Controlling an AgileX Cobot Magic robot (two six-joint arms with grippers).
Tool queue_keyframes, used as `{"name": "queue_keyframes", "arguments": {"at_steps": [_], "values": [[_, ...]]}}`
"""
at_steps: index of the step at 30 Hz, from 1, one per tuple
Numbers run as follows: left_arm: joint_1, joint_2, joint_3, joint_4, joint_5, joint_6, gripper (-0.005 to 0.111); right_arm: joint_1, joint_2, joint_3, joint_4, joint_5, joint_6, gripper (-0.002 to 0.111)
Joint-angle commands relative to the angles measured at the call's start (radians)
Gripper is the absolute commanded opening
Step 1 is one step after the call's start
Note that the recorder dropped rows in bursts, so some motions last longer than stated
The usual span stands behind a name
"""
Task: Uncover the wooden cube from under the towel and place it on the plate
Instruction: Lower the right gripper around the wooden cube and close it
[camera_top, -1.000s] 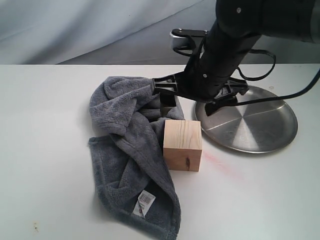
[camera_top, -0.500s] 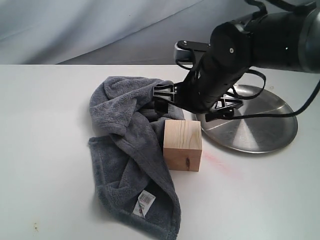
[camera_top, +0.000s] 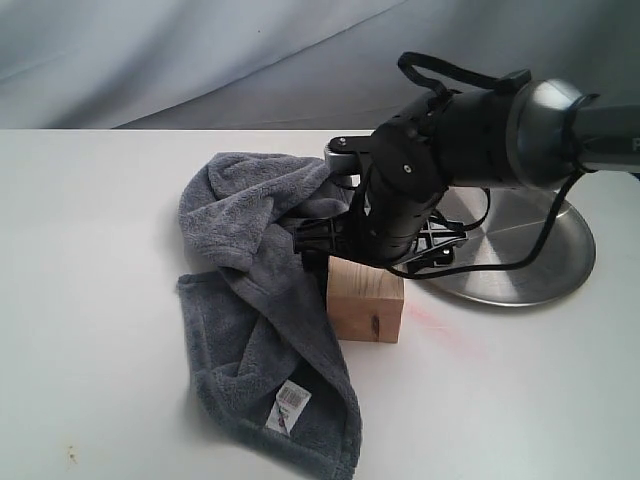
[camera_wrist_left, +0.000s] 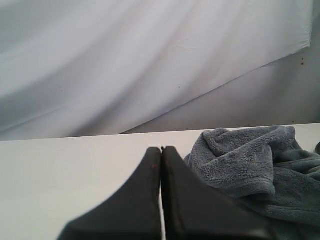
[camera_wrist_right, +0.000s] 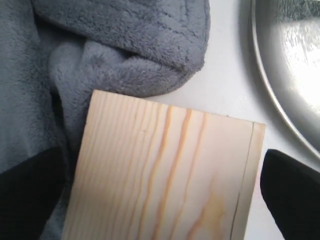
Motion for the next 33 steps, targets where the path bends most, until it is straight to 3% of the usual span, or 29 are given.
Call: {"name": "queue_keyframes", "arguments": {"at_steps": [1, 22, 33], "values": [[0.002, -0.004, 0.004, -0.002, -0.013, -0.003, 0.0, 0.003, 0.008, 0.006, -0.018, -0.029, 0.003, 0.097], [0.002, -0.004, 0.004, -0.002, -0.013, -0.003, 0.0, 0.003, 0.008, 0.006, -0.053, 0.086, -0.004, 0.091], [0.002, -0.004, 0.004, -0.002, -0.013, -0.003, 0.0, 0.003, 0.008, 0.006, -0.053, 0.056, -0.119, 0.087]]}}
